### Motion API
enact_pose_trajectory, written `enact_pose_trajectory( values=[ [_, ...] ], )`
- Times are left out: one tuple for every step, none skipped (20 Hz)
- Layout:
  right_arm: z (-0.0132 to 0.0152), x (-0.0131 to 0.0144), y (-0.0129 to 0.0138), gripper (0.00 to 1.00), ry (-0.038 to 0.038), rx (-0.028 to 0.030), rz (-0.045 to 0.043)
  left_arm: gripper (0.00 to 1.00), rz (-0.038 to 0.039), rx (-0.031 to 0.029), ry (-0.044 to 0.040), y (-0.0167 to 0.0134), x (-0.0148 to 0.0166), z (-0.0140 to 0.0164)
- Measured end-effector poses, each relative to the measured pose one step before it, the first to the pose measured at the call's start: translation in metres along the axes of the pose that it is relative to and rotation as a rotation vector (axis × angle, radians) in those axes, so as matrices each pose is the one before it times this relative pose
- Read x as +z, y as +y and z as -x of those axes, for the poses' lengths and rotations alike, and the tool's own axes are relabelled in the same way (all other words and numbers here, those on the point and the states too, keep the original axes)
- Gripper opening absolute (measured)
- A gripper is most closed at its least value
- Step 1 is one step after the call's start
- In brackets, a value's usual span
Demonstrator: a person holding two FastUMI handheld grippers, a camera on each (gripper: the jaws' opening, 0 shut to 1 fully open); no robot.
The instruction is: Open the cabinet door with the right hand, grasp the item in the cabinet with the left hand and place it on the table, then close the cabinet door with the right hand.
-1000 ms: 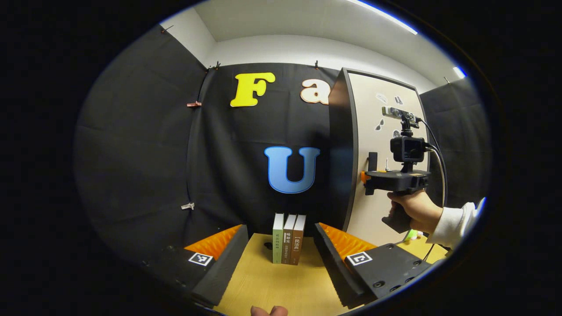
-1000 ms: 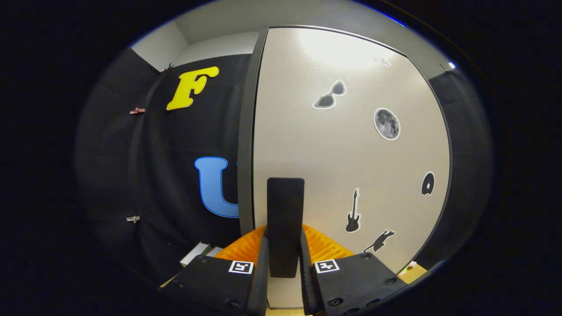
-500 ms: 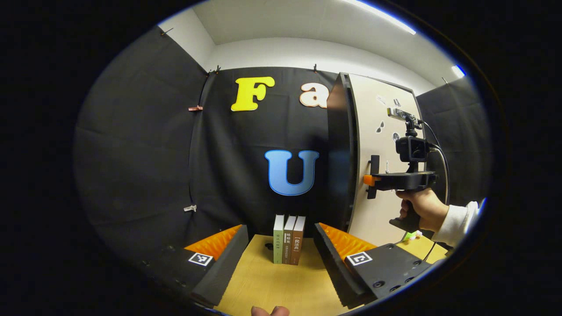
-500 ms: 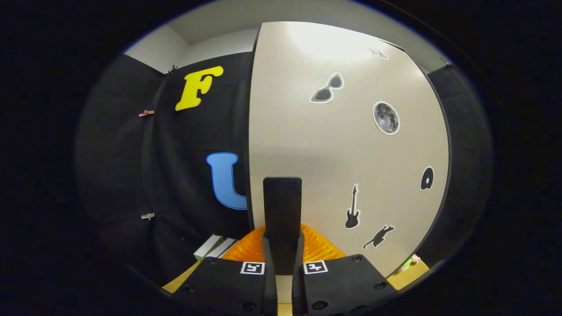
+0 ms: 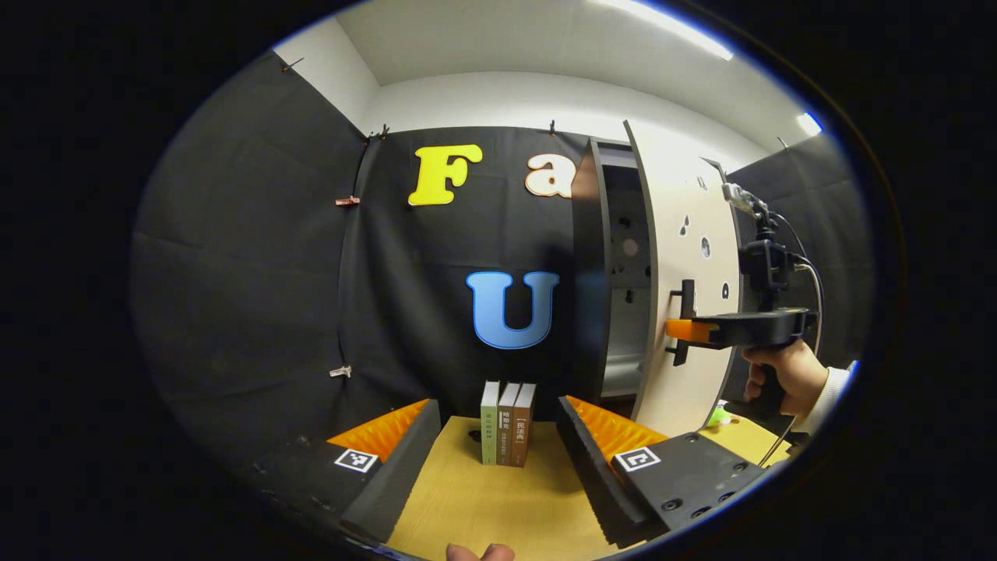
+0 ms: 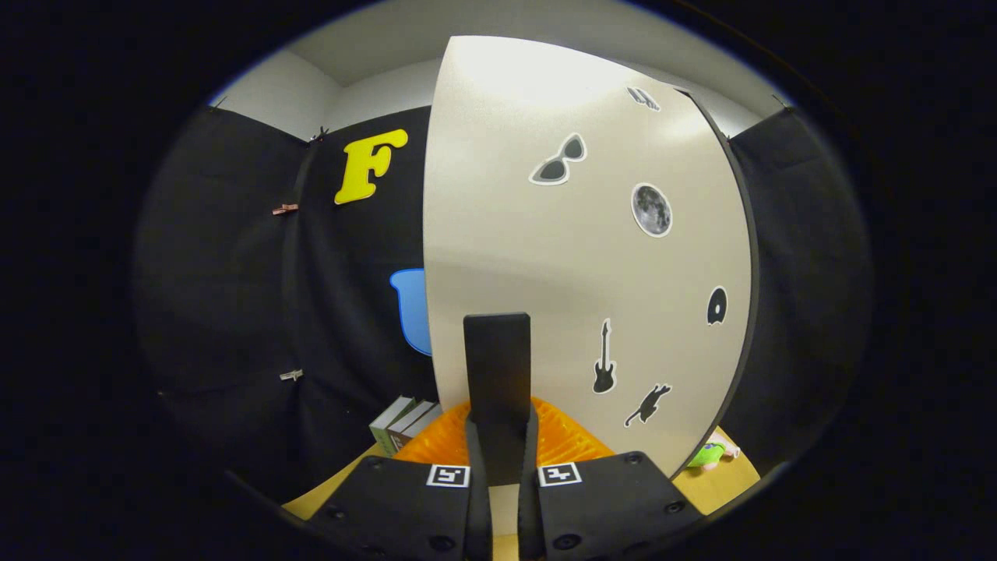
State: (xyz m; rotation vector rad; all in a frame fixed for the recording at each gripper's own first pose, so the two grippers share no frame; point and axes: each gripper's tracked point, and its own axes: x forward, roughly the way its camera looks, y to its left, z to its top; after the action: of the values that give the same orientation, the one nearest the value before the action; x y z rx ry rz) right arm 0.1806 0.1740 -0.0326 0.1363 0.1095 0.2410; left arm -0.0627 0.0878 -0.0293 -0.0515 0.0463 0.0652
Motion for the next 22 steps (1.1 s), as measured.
enact_pose_trajectory(
  values=[
    [0.00369, -0.00001, -0.00136, 0.17, -0.00206, 0.00198, -0.00029, 0.95, 0.00045, 0.00162, 0.00239, -0.00103, -0.00076, 0.00310],
    [0.00416, -0.00020, -0.00187, 0.17, 0.00035, 0.00310, -0.00132, 0.95, 0.00066, 0.00088, 0.00113, -0.00056, -0.00082, 0.00245],
    [0.00332, 0.00009, -0.00160, 0.17, -0.00057, 0.00365, 0.00054, 0.95, -0.00060, 0.00217, 0.00007, -0.00057, 0.00084, 0.00218],
    [0.00360, -0.00014, -0.00189, 0.17, 0.00118, 0.00458, 0.00268, 0.95, -0.00017, 0.00169, 0.00028, -0.00098, -0.00090, 0.00150],
    [0.00381, 0.00023, -0.00197, 0.17, 0.00239, 0.00408, 0.00103, 0.95, -0.00037, -0.00074, -0.00032, -0.00165, 0.00076, 0.00164],
    [0.00281, 0.00049, -0.00143, 0.17, 0.00111, 0.00398, 0.00052, 0.95, -0.00004, -0.00067, -0.00159, -0.00217, 0.00099, 0.00134],
    [0.00281, 0.00027, -0.00207, 0.17, 0.00125, 0.00283, -0.00124, 0.95, -0.00027, -0.00250, -0.00235, -0.00246, 0.00130, 0.00139],
    [0.00491, 0.00014, -0.00219, 0.17, 0.00049, 0.00153, -0.00028, 0.95, 0.00019, -0.00136, -0.00284, -0.00204, 0.00058, 0.00112],
    [0.00383, -0.00025, -0.00224, 0.17, 0.00187, -0.00003, 0.00056, 0.95, 0.00050, -0.00288, -0.00189, -0.00212, 0.00172, 0.00110],
    [0.00356, 0.00035, -0.00238, 0.17, -0.00203, -0.00087, 0.00175, 0.95, -0.00083, -0.00341, -0.00240, -0.00336, 0.00057, 0.00127],
    [0.00278, 0.00010, -0.00285, 0.17, 0.00053, -0.00012, 0.00390, 0.95, -0.00346, -0.00364, -0.00213, -0.00340, 0.00217, 0.00093],
    [0.00300, -0.00022, -0.00248, 0.17, -0.00153, 0.00032, -0.00217, 0.95, -0.00433, -0.00420, -0.00371, -0.00278, 0.00098, 0.00025],
    [0.00420, 0.00017, -0.00334, 0.17, -0.00082, 0.00158, -0.00402, 0.95, -0.00296, -0.00494, -0.00333, -0.00336, 0.00191, 0.00066],
    [0.00326, 0.00072, -0.00247, 0.17, -0.00404, 0.00077, -0.00283, 0.94, -0.00065, -0.00423, -0.00213, -0.00337, 0.00044, 0.00004],
    [0.00308, 0.00007, -0.00304, 0.17, -0.00051, 0.00092, -0.00060, 0.94, 0.00159, -0.00611, -0.00116, -0.00422, 0.00060, 0.00012],
    [0.00275, 0.00029, -0.00231, 0.17, -0.00215, 0.00052, 0.00298, 0.94, 0.00290, -0.00732, -0.00136, -0.00539, 0.00046, -0.00023],
    [0.00340, 0.00093, -0.00297, 0.17, -0.00137, -0.00251, 0.00426, 0.94, 0.00255, -0.00789, -0.00061, -0.00451, 0.00089, -0.00113],
    [0.00325, -0.00036, -0.00320, 0.16, -0.00037, -0.00357, 0.00236, 0.94, 0.00150, -0.00755, -0.00018, -0.00458, 0.00037, -0.00087],
    [0.00316, 0.00028, -0.00334, 0.16, 0.00057, -0.00523, -0.00078, 0.95, -0.00059, -0.00478, -0.00183, -0.00381, 0.00173, -0.00060],
    [0.00282, 0.00034, -0.00373, 0.16, -0.00030, -0.00687, -0.00309, 0.94, -0.00079, -0.00568, -0.00100, -0.00411, 0.00032, -0.00147],
    [0.00175, 0.00020, -0.00476, 0.16, -0.00067, -0.00716, -0.00146, 0.94, -0.00049, -0.00563, -0.00035, -0.00456, 0.00089, -0.00073],
    [0.00299, 0.00066, -0.00398, 0.16, -0.00075, -0.00834, -0.00180, 0.95, 0.00065, -0.00518, -0.00089, -0.00339, 0.00019, -0.00073]
  ],
)
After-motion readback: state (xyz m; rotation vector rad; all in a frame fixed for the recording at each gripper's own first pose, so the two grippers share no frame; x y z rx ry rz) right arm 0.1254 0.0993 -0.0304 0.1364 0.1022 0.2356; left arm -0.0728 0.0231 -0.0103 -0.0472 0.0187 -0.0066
